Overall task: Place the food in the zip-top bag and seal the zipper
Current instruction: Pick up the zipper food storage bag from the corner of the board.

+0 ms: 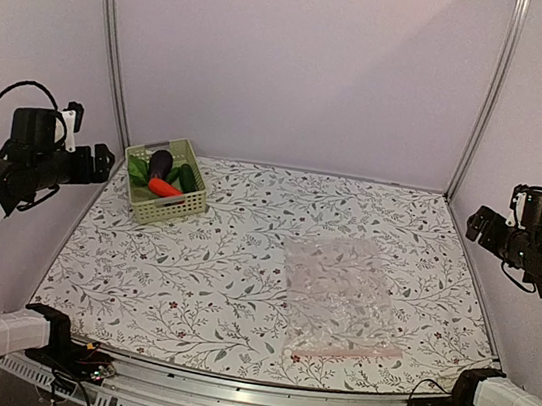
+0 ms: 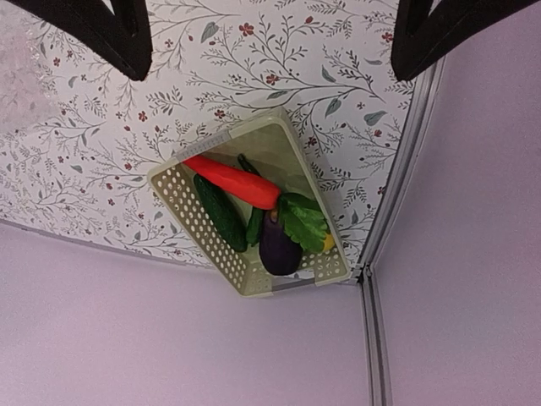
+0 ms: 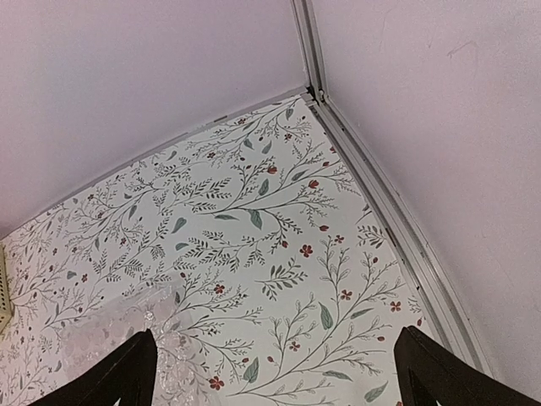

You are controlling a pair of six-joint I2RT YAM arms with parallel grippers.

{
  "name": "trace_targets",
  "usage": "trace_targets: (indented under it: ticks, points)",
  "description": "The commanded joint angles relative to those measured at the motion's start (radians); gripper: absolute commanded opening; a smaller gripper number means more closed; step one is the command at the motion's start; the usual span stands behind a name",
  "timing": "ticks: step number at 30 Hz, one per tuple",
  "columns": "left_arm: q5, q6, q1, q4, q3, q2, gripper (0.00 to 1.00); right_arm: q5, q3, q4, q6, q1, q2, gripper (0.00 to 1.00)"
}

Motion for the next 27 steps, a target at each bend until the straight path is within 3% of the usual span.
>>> trace_targets:
  ticks: [1,12,14,18,27]
  points:
    - [0.039,-0.013,0.005,0.017,-0.019,0.01,1.0,-0.051,0.019,-0.02,-0.029,-0.004,-0.011,0.99]
    - [0.12,-0.071,-0.015,0.02,-0.028,0.015,0.99,-0.107,0.034,-0.046,0.008,-0.003,-0.004,0.99]
    - [0.159,-0.116,-0.053,0.02,-0.042,0.011,1.0,-0.126,0.056,-0.082,0.029,-0.003,0.022,0.99]
    - [0.132,-0.199,-0.199,0.041,-0.085,0.005,0.99,-0.225,0.099,-0.169,0.057,0.004,0.112,0.89]
    - [0.04,-0.392,-0.468,0.16,-0.214,-0.038,1.0,-0.168,0.04,-0.2,0.153,0.353,0.267,0.86]
